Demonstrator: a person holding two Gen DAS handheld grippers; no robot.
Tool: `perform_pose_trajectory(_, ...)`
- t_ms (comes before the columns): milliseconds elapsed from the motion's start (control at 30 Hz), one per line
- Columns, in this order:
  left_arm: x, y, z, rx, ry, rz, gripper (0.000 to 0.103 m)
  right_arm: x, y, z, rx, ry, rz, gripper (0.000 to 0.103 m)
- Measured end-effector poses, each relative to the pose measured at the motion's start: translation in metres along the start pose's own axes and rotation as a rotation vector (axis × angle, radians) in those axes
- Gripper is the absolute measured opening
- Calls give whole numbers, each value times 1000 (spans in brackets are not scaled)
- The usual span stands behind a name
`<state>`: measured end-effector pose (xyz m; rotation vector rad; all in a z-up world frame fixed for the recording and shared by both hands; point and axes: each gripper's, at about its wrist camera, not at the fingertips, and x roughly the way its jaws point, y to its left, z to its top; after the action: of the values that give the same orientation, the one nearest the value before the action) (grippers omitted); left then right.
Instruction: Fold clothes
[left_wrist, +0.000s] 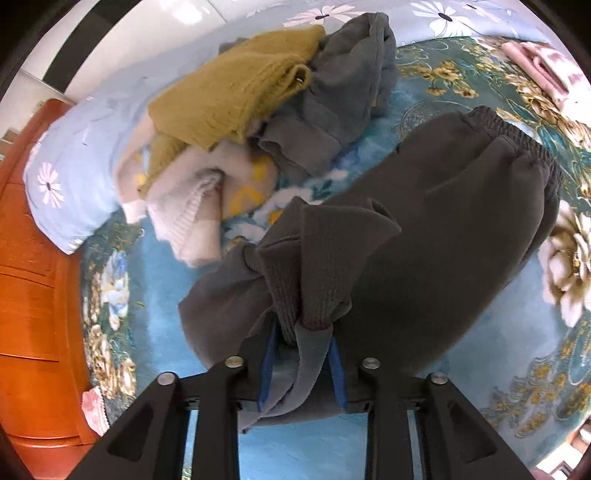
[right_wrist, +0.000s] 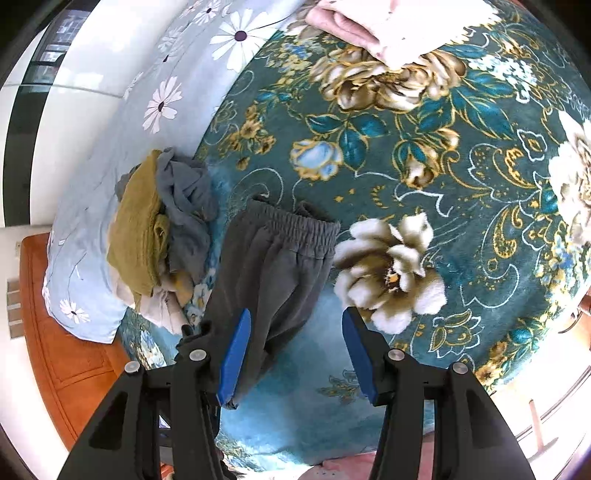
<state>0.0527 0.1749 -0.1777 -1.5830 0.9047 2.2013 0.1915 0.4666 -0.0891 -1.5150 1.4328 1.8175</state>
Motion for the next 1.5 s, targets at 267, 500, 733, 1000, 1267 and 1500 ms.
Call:
perform_pose_trajectory(267,-18,50,-5,-187,-12,-182,63,36,41,-7,-67,71,29,53)
perform_pose_trajectory(500,-26,145,-33,-505,58,-147,64,72,56,3,-107,109,31,60)
perform_pose_trajectory(733,-45,244,-89,-1141,118,-323,65,106,3,41,26,101,47,63)
perform_pose_trajectory(1000,-73,258,-129,-1430,186,-322,65,163,-26,68,61,170,107,68)
perform_pose_trajectory(1267,-85,243,-147,-1481,260,-269,65,191,-40,82,91,181,175,75)
perform_pose_trajectory(1500,-95,235,-141,-1446,258,-278,65,186,-33,86,107,169,161,61)
